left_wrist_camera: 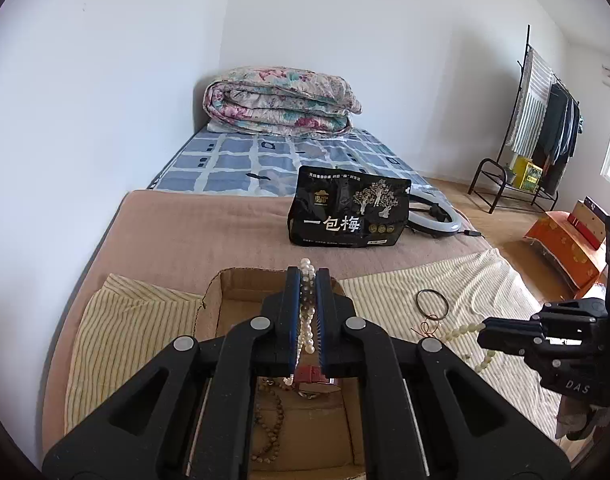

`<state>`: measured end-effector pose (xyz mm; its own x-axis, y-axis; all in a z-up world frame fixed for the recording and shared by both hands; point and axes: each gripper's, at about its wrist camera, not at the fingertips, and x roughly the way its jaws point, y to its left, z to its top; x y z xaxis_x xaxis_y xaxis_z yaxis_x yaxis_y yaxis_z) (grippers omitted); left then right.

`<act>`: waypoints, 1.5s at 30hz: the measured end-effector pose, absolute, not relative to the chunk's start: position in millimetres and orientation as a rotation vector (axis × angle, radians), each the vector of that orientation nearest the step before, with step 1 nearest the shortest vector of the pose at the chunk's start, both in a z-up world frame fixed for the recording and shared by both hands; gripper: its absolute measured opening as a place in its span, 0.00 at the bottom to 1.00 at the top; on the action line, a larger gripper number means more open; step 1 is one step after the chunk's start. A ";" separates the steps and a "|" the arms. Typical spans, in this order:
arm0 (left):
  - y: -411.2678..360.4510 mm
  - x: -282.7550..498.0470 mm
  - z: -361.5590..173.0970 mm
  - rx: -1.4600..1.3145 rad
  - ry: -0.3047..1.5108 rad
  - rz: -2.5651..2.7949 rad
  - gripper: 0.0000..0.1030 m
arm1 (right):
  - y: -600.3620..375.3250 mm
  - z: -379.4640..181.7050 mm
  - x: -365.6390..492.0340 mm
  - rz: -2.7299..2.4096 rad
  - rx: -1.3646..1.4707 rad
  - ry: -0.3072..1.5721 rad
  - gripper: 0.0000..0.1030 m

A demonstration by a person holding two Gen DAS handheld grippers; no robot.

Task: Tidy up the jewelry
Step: 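Carry the pearls with the left tool and the bracelet with the right tool to the box, then open the left tool to drop the pearls in the box while the right tool releases the bracelet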

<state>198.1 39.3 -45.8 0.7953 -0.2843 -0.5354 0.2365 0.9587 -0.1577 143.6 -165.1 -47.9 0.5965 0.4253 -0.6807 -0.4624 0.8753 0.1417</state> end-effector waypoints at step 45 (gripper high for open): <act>51.5 234.5 -111.4 -0.093 0.744 -0.223 0.36 | -91.3 -111.0 156.8 0.602 -0.129 0.869 0.79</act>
